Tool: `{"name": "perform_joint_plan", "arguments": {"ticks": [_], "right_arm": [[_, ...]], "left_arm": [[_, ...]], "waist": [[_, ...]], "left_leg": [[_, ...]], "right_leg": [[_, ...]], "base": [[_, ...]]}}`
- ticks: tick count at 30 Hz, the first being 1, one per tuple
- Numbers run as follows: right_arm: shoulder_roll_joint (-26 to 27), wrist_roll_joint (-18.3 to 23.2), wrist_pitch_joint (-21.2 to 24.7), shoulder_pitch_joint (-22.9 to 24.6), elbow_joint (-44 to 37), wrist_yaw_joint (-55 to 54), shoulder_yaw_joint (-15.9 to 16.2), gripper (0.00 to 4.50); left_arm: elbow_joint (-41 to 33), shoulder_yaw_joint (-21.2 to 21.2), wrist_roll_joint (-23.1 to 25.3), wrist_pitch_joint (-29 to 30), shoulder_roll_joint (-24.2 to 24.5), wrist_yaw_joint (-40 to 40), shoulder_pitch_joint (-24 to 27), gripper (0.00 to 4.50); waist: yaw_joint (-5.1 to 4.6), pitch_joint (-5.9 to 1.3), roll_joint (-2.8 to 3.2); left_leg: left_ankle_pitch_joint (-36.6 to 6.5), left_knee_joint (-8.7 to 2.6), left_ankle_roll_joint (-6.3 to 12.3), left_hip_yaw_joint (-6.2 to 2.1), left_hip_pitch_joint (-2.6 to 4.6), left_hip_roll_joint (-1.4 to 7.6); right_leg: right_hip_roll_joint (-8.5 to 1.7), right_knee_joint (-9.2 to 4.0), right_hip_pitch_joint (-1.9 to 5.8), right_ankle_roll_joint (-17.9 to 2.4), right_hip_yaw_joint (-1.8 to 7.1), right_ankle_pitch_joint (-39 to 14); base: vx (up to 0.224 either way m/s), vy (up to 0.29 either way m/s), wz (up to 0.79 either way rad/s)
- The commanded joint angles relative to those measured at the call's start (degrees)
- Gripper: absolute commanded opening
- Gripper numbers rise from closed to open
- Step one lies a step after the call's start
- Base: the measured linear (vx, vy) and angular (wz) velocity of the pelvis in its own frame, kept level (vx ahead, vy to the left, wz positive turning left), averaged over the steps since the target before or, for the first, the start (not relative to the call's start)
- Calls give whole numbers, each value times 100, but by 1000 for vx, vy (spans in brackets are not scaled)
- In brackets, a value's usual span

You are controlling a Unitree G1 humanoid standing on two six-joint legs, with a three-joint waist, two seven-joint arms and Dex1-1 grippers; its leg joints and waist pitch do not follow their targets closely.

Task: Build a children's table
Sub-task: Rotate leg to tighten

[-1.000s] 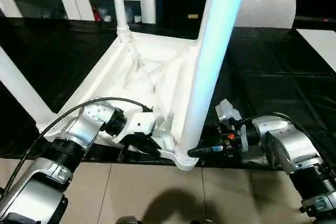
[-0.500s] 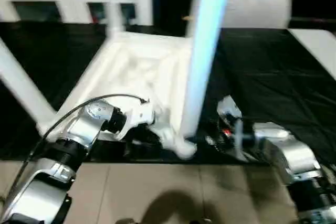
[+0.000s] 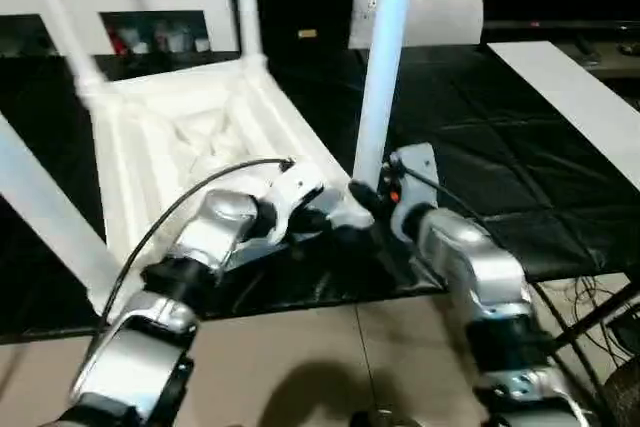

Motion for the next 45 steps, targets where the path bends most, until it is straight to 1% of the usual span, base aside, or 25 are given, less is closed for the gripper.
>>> {"name": "perform_joint_plan", "arguments": {"ticks": [1, 4, 6, 8, 9, 12, 13, 15, 16, 17, 19, 23, 24, 26, 27, 29, 32, 34, 36, 37, 39, 41, 42, 44, 45], "right_arm": [[325, 254, -12, 11, 110, 307, 382, 261], [89, 317, -232, 173, -141, 685, 468, 275], [-35, 294, -320, 261, -227, 791, 482, 303], [-210, 313, -428, 354, -299, 960, 444, 312], [-509, 335, -615, 489, -415, 1273, 409, 322], [-1001, 386, -975, 660, -559, 1908, 408, 347], [-1001, 386, -975, 660, -559, 1908, 408, 365], [-1334, 384, -1163, 734, -613, 2370, 483, 387], [-1487, 389, -1245, 773, -641, 2600, 525, 392], [-1690, 431, -1280, 812, -673, 2916, 572, 392], [-1912, 508, -1347, 845, -698, 3269, 635, 392], [-2278, 647, -1495, 861, -696, 3907, 719, 392], [-2524, 765, -1568, 826, -658, 4421, 767, 392], [-2580, 796, -1576, 813, -648, 4550, 780, 392], [-2815, 906, -1621, 716, -556, 5105, 868, 392], [-2889, 941, -1651, 663, -500, 5286, 906, 392], [-2960, 1026, -1639, 442, -271, 5684, 979, 392], [-2979, 1057, -1625, 378, -193, 5800, 1015, 358], [-2994, 1075, -1618, 315, -119, 5934, 1080, 355], [-2996, 1086, -1616, 275, -69, 6036, 1129, 332], [-2979, 1116, -1583, 238, -42, 6159, 1194, 332], [-2965, 1138, -1570, 201, 0, 6258, 1238, 303], [-2957, 1163, -1542, 178, 20, 6362, 1282, 303], [-2949, 1195, -1501, 157, 26, 6488, 1343, 284], [-2936, 1211, -1463, 133, 38, 6570, 1393, 284]], "left_arm": [[-178, 33, -150, -150, -235, 78, -273, 0], [-285, -75, -95, -313, -94, -153, -186, 0], [-310, -119, -70, -367, -35, -240, -149, 0], [-336, -173, -53, -508, 53, -380, -98, 0], [-363, -260, -20, -700, 198, -602, -28, 0], [-378, -355, -24, -987, 388, -1008, 67, 0], [-378, -355, -24, -987, 388, -1008, 67, 0], [-390, -433, -32, -1274, 506, -1308, 109, 0], [-386, -461, -30, -1307, 548, -1403, 120, 0], [-353, -552, -2, -1534, 653, -1629, 138, 0], [-301, -626, 5, -1683, 745, -1827, 141, 0], [-189, -709, -20, -1967, 883, -2198, 112, 0], [-130, -758, -68, -2128, 967, -2544, 72, 0], [-127, -777, -79, -2162, 991, -2644, 65, 0], [-147, -914, -94, -2332, 1117, -3150, 50, 0], [-136, -969, -93, -2406, 1160, -3313, 43, 0], [-151, -1127, -64, -2630, 1248, -3650, 49, 0], [-151, -1151, -48, -2705, 1257, -3726, 49, 0], [-164, -1172, -45, -2746, 1257, -3810, 54, 0], [-170, -1179, -49, -2780, 1251, -3866, 55, 0], [-181, -1198, -44, -2794, 1238, -3911, 56, 0], [-177, -1215, -48, -2818, 1231, -3952, 51, 0], [-174, -1226, -51, -2845, 1220, -3964, 48, 0], [-182, -1235, -64, -2856, 1203, -3975, 47, 0], [-212, -1237, -84, -2846, 1192, -3987, 53, 0]], "waist": [[40, -363, 29], [78, -406, 27], [126, -429, 26], [149, -438, 38], [191, -438, 40], [250, -431, 24], [257, -431, 28], [292, -419, 14], [304, -407, 31], [323, -390, 28], [365, -389, 22], [439, -395, 19], [453, -401, 17], [484, -400, 11], [510, -417, 1], [535, -416, 9], [611, -416, 16], [630, -423, 20], [662, -426, 18], [680, -438, -3], [695, -434, 2], [698, -432, -3], [702, -430, -53], [711, -431, -28], [715, -435, -53]], "left_leg": [[-1403, -459, 230, -41, -55, 138], [-1061, -428, 337, -9, -77, 143], [-629, -411, 462, 5, -102, 156], [-483, -404, 512, 8, -122, 149], [-454, -400, 537, 13, -111, 154], [-505, -401, 618, 33, -98, 192], [-505, -400, 615, 30, -103, 191], [-618, -395, 542, 40, -104, 187], [-681, -392, 534, 45, -99, 187], [-852, -394, 517, 57, -76, 190], [-942, -402, 497, 57, -73, 196], [-883, -402, 458, 60, -71, 207], [-883, -397, 474, 60, -74, 210], [-829, -393, 502, 67, -93, 213], [-795, -387, 532, 67, -89, 213], [-713, -382, 559, 71, -96, 233], [-776, -378, 519, 96, -63, 248], [-754, -381, 487, 96, -60, 259], [-752, -378, 468, 101, -51, 261], [-698, -374, 472, 101, -58, 259], [-675, -375, 471, 103, -65, 260], [-699, -373, 459, 103, -73, 254], [-691, -373, 451, 110, -76, 248], [-662, -373, 459, 103, -81, 249], [-612, -371, 478, 101, -84, 250]], "right_leg": [[-400, -432, 314, -731, 242, -2312], [-415, -367, 343, -919, 275, -1853], [-413, -279, 361, -1101, 295, -1267], [-421, -257, 383, -1169, 296, -1083], [-415, -247, 386, -1198, 294, -1001], [-412, -235, 371, -1248, 305, -941], [-414, -225, 371, -1258, 305, -957], [-404, -238, 351, -1208, 306, -1175], [-405, -248, 336, -1201, 307, -1254], [-409, -285, 312, -1143, 305, -1497], [-415, -307, 319, -1021, 306, -1759], [-422, -292, 307, -992, 307, -1765], [-422, -286, 309, -1017, 304, -1715], [-421, -267, 318, -1036, 305, -1656], [-420, -260, 327, -1040, 296, -1628], [-425, -237, 319, -1080, 304, -1509], [-433, -246, 287, -1128, 299, -1618], [-436, -233, 288, -1142, 300, -1584], [-435, -218, 285, -1154, 301, -1535], [-439, -198, 296, -1176, 297, -1467], [-441, -198, 294, -1172, 298, -1435], [-443, -201, 299, -1153, 295, -1499], [-442, -210, 304, -1101, 296, -1572], [-446, -209, 302, -1059, 293, -1654], [-450, -202, 305, -1050, 292, -1659]], "base": [[0, 0, 0], [0, 0, 0], [0, 0, 0], [30, -20, 1], [0, 0, 0], [0, 0, 0], [0, 0, 0], [0, 0, 0], [0, 0, 0], [0, 0, 0], [0, 0, 0], [0, 0, 0], [0, 0, 0], [0, 0, 0], [0, 0, 0], [0, 0, 0], [0, 0, 0], [0, 0, 0], [0, 0, 0], [0, 0, 0], [0, 0, 0], [0, 0, 0], [0, 0, 0], [0, 0, 0], [0, 0, 0]]}}
